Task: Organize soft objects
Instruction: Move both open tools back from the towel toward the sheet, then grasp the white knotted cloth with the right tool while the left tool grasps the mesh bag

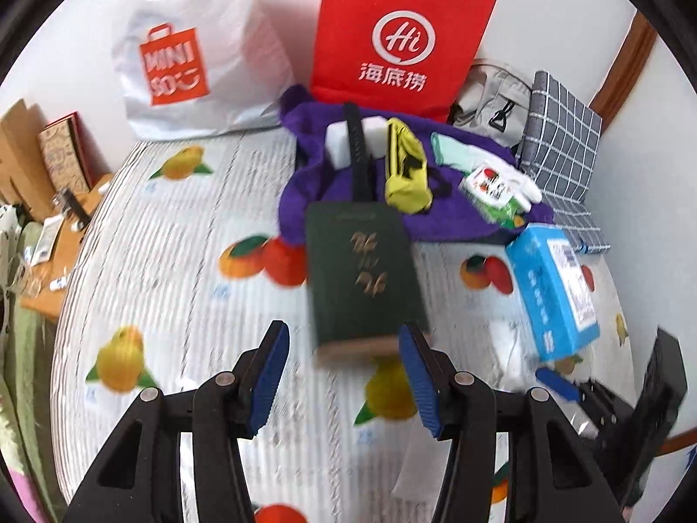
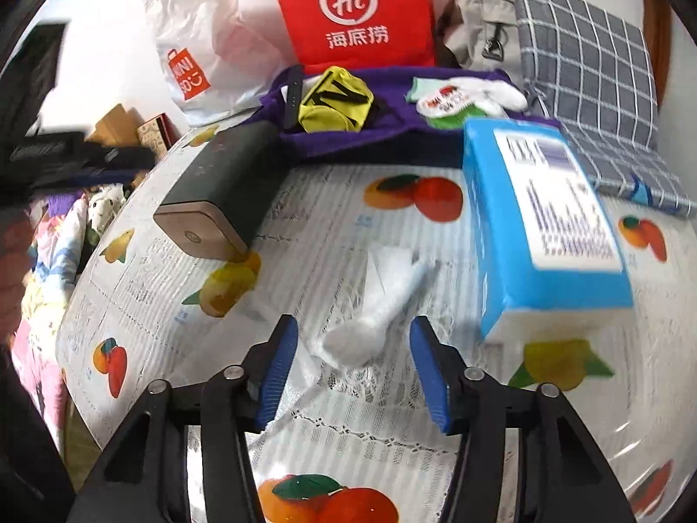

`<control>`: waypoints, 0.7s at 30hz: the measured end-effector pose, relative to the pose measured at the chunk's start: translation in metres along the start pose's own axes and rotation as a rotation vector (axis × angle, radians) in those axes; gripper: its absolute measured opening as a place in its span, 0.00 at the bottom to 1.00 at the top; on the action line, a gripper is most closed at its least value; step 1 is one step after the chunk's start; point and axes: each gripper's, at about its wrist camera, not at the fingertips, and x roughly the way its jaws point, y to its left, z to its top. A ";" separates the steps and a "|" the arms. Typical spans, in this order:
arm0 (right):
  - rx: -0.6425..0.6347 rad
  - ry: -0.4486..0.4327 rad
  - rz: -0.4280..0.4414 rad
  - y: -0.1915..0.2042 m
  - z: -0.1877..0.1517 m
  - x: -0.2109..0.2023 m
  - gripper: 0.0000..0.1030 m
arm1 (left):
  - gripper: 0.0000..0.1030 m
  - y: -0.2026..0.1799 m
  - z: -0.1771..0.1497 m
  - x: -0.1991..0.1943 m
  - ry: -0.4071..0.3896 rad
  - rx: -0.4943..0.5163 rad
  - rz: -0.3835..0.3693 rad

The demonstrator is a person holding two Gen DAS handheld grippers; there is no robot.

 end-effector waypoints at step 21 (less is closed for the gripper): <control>-0.050 -0.081 -0.014 -0.003 -0.016 -0.021 0.27 | 0.49 -0.033 -0.088 0.051 0.130 0.051 -0.091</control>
